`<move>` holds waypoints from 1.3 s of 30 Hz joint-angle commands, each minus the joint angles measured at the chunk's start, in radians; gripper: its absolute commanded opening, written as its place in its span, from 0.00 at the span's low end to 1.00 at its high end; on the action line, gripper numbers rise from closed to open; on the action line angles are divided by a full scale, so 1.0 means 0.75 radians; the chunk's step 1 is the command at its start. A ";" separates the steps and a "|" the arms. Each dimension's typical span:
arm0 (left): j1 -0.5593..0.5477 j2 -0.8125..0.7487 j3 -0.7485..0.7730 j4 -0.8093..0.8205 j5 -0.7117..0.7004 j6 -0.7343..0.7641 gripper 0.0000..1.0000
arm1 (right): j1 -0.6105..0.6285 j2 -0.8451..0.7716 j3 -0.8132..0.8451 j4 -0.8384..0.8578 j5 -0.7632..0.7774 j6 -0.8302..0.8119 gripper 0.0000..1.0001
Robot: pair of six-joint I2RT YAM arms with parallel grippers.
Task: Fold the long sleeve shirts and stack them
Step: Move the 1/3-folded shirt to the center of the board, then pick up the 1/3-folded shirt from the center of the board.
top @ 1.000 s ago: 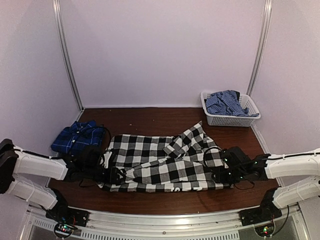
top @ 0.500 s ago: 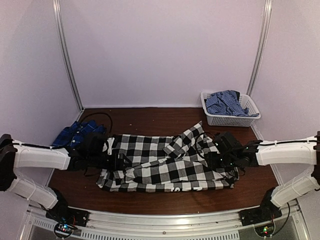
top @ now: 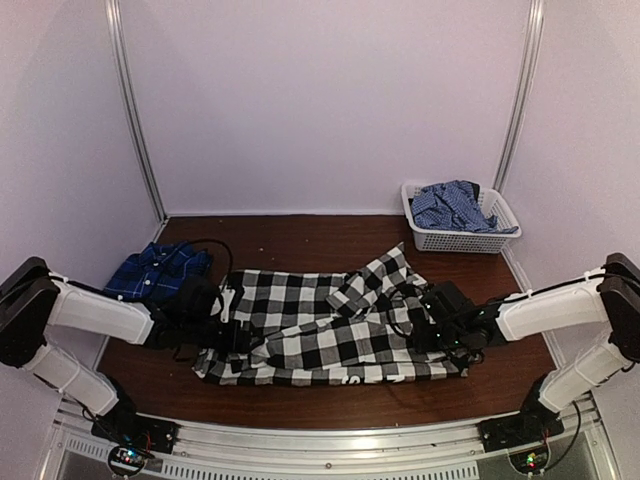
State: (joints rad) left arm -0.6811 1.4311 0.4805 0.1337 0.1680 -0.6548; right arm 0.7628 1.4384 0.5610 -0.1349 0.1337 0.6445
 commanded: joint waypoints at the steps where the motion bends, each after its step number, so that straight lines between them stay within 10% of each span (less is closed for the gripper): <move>1: -0.012 -0.073 -0.119 -0.060 -0.065 -0.016 0.73 | 0.038 -0.066 -0.139 -0.072 -0.044 0.107 0.55; 18: -0.016 -0.031 0.244 -0.011 -0.024 0.135 0.92 | 0.025 -0.112 0.222 -0.220 0.123 -0.112 0.59; 39: 0.186 0.111 0.453 -0.136 0.084 0.171 0.94 | 0.006 0.695 0.921 -0.073 -0.014 -0.268 0.64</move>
State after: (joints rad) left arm -0.5461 1.5547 0.8471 0.0250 0.2260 -0.5468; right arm 0.7822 1.9221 1.2102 -0.1837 0.1055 0.4511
